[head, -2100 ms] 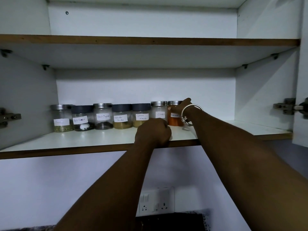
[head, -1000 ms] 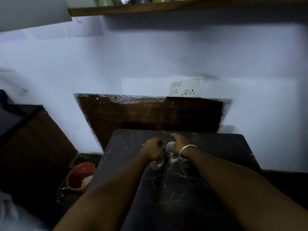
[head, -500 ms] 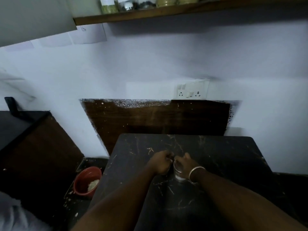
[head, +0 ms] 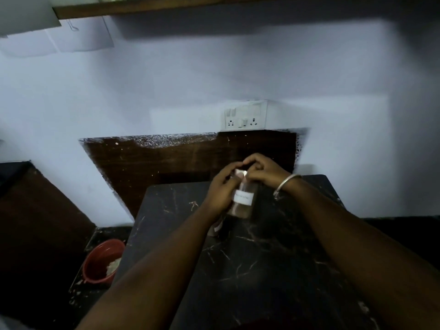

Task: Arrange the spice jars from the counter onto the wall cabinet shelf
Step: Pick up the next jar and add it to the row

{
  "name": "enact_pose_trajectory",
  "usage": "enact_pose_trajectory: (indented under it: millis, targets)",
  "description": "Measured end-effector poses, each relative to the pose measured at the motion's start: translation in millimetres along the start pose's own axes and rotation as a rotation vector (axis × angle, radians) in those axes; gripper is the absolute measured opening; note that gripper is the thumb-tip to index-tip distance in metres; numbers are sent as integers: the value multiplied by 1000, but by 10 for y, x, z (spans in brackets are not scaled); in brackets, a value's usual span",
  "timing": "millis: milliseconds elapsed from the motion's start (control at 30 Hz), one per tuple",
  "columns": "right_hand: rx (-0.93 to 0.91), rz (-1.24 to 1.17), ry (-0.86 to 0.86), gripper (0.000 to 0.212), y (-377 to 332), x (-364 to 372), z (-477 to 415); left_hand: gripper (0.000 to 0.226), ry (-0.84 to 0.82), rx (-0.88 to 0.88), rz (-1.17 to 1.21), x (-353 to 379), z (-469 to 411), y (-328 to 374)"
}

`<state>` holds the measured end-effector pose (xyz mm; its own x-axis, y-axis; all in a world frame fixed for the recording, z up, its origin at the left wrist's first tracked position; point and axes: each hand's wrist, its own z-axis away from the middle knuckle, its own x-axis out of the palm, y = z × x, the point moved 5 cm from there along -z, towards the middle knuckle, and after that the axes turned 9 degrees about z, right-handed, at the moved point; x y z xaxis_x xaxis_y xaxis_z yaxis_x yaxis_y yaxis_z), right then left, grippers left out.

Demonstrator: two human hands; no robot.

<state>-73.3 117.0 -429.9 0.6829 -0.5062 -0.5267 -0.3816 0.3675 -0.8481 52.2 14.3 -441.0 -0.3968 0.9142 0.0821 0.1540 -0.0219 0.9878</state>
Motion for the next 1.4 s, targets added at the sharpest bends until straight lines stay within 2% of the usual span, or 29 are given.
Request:
enact_pose_trajectory:
  millis: [100, 233, 333, 700, 1133, 1267, 1333, 1400]
  targets:
    - [-66, -220, 157, 46, -248, -150, 111, 39, 17, 54, 147, 113, -55, 347]
    - [-130, -631, 410, 50, -444, -107, 388, 39, 22, 102, 303, 224, -105, 672]
    - [-183, -763, 471, 63, -569, -87, 577, 37, 3, 123, 361, 316, -93, 811]
    - [-199, -808, 483, 54, -747, -237, 803, 25, -59, 156, 420, 524, -2, 1005]
    - [-175, -818, 513, 53, -789, -376, 828, 27, -51, 150, 394, 613, -40, 1143]
    - [-158, -807, 528, 60, -856, -428, 801, 25, -41, 180, 424, 671, -120, 1191]
    - [-180, -786, 548, 59, -947, -537, 771, 20, -37, 207, 435, 683, -241, 1272]
    - [-250, -721, 549, 61, -1134, -804, 710, 26, -75, 255, 385, 769, -404, 1569]
